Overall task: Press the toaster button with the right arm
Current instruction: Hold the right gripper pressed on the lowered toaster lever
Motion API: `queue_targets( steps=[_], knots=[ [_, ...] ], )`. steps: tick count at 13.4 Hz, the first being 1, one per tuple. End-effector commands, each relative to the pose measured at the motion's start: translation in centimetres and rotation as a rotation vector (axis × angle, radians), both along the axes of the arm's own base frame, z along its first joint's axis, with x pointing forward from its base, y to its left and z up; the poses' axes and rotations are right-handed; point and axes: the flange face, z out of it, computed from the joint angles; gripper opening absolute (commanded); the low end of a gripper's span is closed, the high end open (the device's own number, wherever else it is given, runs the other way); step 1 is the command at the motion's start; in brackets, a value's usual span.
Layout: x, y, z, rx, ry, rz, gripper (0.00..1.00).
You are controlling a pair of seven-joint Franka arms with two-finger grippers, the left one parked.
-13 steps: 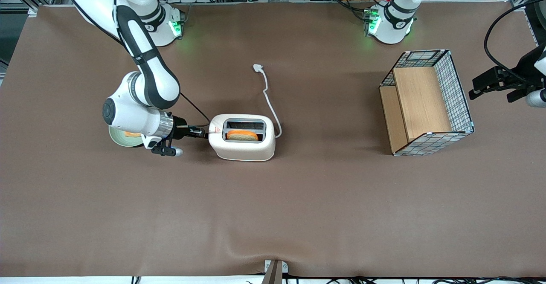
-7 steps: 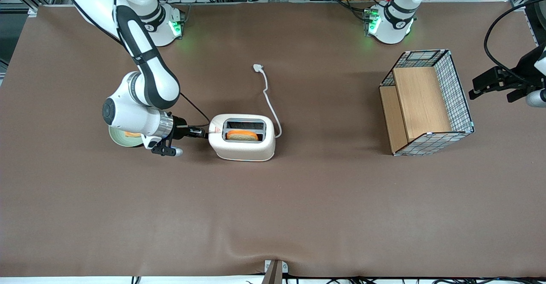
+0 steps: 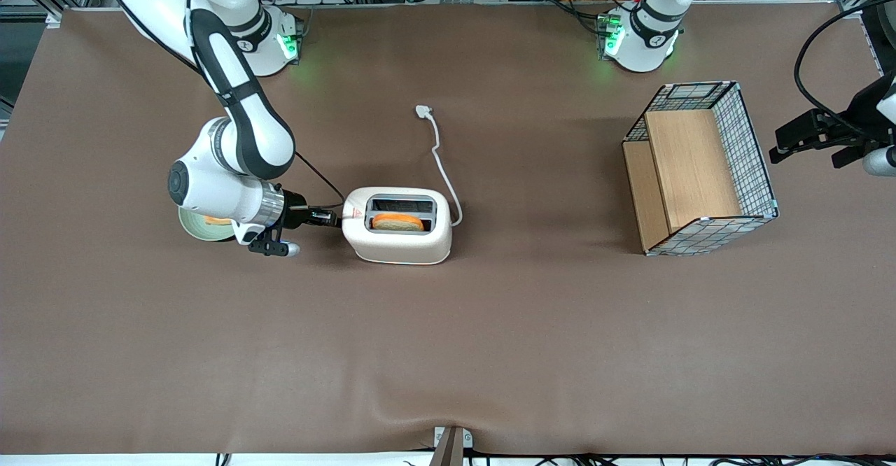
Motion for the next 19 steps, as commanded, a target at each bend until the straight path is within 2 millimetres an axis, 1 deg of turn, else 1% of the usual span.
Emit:
queue_targets(
  steps=[1, 9, 19],
  knots=[
    [-0.9, 0.9, -3.1, -0.001, 0.0, 0.021, 0.0],
    [-0.6, 0.7, -2.5, 0.011, 0.007, 0.015, 0.0],
    [1.1, -0.5, -0.3, 0.067, 0.039, 0.022, 0.0]
  ],
)
